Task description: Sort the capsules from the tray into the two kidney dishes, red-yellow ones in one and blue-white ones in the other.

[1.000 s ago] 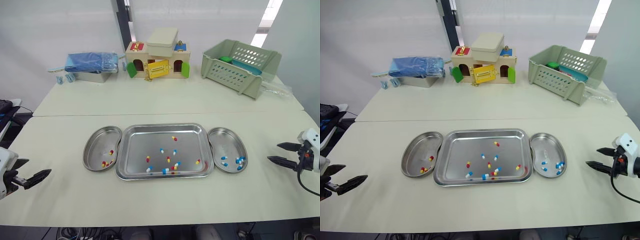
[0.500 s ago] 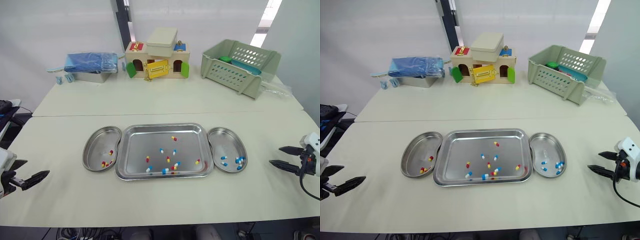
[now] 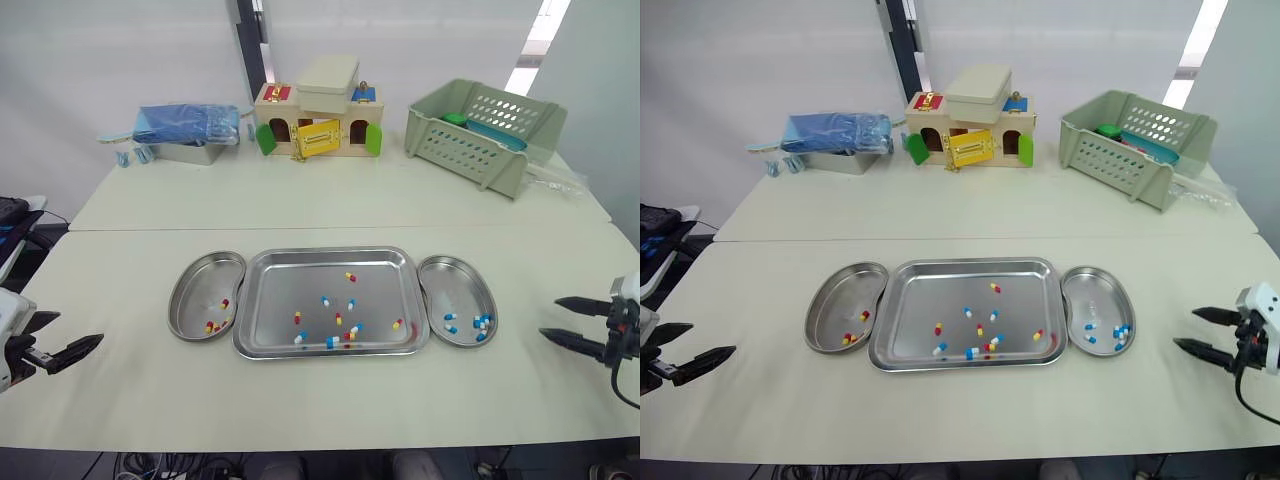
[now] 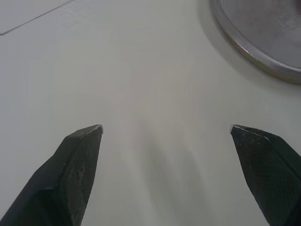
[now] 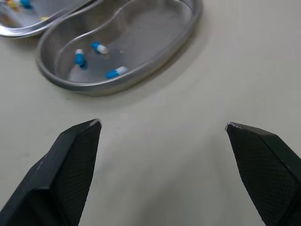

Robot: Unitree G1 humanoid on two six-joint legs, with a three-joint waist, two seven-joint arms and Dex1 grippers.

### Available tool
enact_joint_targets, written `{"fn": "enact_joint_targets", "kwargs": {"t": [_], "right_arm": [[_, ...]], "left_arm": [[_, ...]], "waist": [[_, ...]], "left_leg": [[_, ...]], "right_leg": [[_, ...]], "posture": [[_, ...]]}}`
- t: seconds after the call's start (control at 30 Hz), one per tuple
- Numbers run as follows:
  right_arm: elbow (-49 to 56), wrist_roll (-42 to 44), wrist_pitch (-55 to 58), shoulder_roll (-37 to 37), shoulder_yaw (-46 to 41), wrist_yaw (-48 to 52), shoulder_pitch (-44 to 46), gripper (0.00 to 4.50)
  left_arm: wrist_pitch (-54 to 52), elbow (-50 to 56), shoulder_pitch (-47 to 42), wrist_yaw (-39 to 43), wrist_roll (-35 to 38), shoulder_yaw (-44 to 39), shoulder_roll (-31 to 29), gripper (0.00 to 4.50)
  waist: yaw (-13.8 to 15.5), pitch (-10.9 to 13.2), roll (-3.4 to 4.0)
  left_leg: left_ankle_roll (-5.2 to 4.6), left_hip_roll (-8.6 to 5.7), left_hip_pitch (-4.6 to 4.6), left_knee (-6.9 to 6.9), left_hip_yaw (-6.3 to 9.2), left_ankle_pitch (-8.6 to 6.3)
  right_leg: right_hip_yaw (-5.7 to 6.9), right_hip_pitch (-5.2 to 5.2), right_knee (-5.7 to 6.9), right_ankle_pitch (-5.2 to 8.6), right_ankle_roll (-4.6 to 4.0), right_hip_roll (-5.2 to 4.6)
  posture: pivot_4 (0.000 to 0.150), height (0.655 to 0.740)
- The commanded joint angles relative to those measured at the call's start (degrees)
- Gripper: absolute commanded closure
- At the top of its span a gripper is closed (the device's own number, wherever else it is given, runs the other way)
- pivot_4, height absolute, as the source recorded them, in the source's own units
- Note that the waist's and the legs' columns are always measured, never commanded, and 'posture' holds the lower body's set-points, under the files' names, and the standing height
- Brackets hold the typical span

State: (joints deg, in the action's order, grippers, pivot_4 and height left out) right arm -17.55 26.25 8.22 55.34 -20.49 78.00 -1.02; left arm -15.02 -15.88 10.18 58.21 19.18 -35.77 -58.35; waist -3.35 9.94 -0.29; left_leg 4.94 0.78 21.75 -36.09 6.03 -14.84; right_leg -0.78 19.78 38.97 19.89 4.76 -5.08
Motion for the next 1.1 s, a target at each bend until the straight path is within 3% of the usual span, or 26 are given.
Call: {"fn": "enact_joint_targets", "kwargs": {"t": [0.03,0.17,0.53,0.83,1.1], "right_arm": [[12.57,5.50,-0.50,-3.94,-4.46,0.98,-7.99,0.04],[24.97,8.17,-5.72,-13.16,-3.13,1.57,-18.89,0.04],[28.84,7.37,-18.08,-25.48,2.83,1.97,-22.08,0.04],[26.44,5.92,-29.15,-30.72,6.39,1.88,-22.95,0.04],[28.19,5.44,-30.58,-30.07,8.48,-0.25,-24.77,0.04]], "left_arm": [[-0.77,2.64,-1.50,0.48,0.77,0.62,-0.78,0.00],[-2.29,5.33,-5.19,0.95,1.15,3.61,-1.06,0.00],[-5.26,12.58,-11.95,4.15,2.60,10.85,-0.65,0.00],[-5.98,14.76,-24.77,8.52,2.52,23.79,2.14,0.00],[-3.34,13.92,-34.21,13.40,-2.11,36.68,4.21,0.00]], "waist": [[0.15,0.00,-0.01],[1.06,-0.08,-0.16],[0.88,-0.10,-0.22],[1.37,-0.11,-0.24],[1.31,-0.10,-0.22]], "left_leg": [[0.00,0.01,-0.01,-0.01,-0.01,0.00],[0.01,0.04,0.01,0.01,0.11,0.00],[0.01,0.08,-0.16,0.01,0.01,0.00],[0.02,0.07,-0.19,-0.01,0.01,0.00],[0.01,0.07,-0.21,-0.01,0.02,0.00]], "right_leg": [[-0.02,-0.01,0.01,0.00,0.00,0.00],[0.08,-0.06,-0.01,0.01,0.00,0.05],[-0.08,-0.14,0.00,-0.02,0.01,0.13],[-0.07,-0.17,0.01,-0.02,0.01,0.13],[-0.09,-0.17,0.01,-0.02,0.01,0.15]], "posture": [[0.150,0.7400],[0.150,0.7400],[0.150,0.7400],[0.150,0.7400],[0.150,0.7400]]}}
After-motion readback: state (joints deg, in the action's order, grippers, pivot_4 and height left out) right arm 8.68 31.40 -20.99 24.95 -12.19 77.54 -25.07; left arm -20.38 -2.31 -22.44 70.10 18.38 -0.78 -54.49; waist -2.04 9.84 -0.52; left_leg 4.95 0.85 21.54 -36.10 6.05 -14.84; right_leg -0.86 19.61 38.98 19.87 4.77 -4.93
